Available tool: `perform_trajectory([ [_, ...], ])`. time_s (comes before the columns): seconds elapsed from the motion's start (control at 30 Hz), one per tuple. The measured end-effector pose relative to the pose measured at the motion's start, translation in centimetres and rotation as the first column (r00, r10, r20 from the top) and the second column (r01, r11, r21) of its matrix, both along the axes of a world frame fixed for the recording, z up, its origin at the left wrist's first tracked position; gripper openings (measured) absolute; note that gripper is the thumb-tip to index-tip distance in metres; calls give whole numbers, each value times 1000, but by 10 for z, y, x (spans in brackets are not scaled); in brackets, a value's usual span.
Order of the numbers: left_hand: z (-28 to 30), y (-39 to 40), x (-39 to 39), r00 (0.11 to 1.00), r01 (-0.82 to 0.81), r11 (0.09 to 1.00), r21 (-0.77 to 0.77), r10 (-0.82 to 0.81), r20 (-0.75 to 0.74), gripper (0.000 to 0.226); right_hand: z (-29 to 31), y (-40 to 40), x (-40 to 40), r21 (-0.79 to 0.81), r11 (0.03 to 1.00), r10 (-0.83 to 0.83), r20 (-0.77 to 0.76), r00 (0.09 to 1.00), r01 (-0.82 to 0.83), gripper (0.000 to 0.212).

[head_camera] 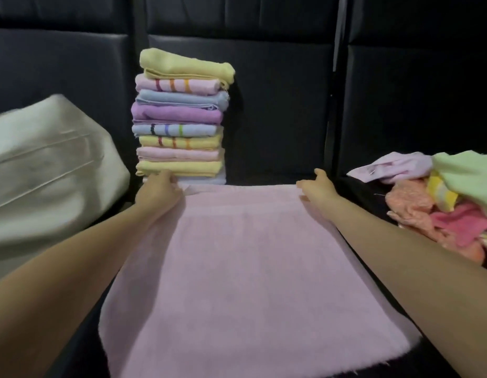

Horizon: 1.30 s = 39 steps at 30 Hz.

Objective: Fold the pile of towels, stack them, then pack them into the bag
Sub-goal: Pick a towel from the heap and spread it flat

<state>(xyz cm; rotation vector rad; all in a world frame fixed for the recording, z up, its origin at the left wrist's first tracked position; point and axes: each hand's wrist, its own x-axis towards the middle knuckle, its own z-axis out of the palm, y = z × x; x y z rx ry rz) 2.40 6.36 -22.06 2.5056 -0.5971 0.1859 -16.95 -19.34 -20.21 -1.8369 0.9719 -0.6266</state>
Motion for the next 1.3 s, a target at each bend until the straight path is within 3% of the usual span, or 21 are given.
perform_trajectory([
  [0.1,3,2,-3,997,-75,997,11,76,-29,42,2,7,-5,-197,974,84,-147,986,-112,66],
  [0.2,17,14,-15,986,-89,996,-17,85,-140,49,14,26,-17,-269,936,184,-177,967,-228,59],
  [0.33,37,44,-63,921,-121,988,-93,76,-382,12,31,71,-45,-258,889,344,-165,924,-377,50],
  [0.4,41,62,-89,854,-157,977,-142,62,-516,26,38,101,-61,-241,861,421,-154,894,-447,43],
  [0.6,39,120,-165,725,-122,961,-247,-84,-683,27,36,169,-108,-155,699,665,-218,715,-698,32],
  [0.73,31,152,-183,725,88,958,-273,-250,-642,30,26,187,-133,-188,529,726,-406,556,-828,32],
  [0.8,26,163,-183,754,103,932,-348,-301,-584,28,22,194,-138,-236,457,700,-500,510,-858,34],
  [0.93,18,162,-183,762,-13,769,-639,-406,-505,33,17,202,-140,-338,339,620,-621,479,-878,45],
  [1.0,20,154,-182,777,8,752,-659,-419,-469,45,14,204,-140,-380,305,608,-628,486,-873,51],
  [1.1,28,150,-186,746,54,717,-695,-492,-449,33,8,207,-139,-423,247,561,-671,485,-872,58],
  [1.17,26,154,-185,756,76,764,-641,-463,-462,36,6,210,-138,-468,173,506,-712,486,-866,65],
  [1.3,13,170,-183,947,151,966,-208,-202,-251,2,-2,214,-140,-534,117,518,-687,511,-837,63],
])
